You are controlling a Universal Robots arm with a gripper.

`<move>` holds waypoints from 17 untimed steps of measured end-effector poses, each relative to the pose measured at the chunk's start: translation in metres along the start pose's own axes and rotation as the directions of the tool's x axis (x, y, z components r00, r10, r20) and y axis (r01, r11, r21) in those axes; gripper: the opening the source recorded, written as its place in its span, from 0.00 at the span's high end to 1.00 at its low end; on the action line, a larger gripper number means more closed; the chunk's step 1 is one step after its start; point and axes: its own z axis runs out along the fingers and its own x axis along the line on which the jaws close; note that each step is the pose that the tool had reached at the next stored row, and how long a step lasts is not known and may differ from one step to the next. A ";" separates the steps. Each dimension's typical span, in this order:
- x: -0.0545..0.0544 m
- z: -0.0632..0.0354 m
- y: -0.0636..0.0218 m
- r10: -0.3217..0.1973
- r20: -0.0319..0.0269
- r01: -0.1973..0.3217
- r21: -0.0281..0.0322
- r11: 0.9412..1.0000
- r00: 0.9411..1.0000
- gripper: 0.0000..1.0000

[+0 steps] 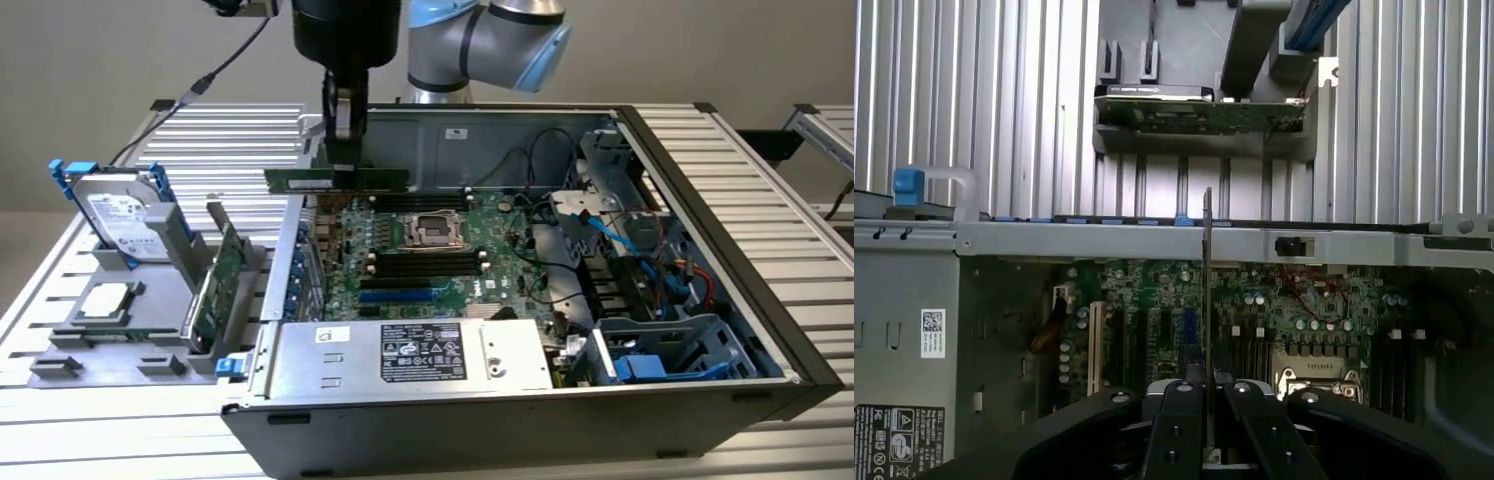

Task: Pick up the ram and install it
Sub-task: 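Pick up the ram and move it above insertion slot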

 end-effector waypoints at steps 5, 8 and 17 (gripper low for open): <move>-0.006 -0.0019 -0.0187 0.000 0.003 0.000 0.000 1.000 1.000 0.86; -0.009 -0.0030 -0.0304 -0.001 0.004 0.001 0.000 1.000 1.000 0.86; -0.023 -0.0058 -0.0649 0.000 0.004 0.000 0.000 1.000 1.000 0.86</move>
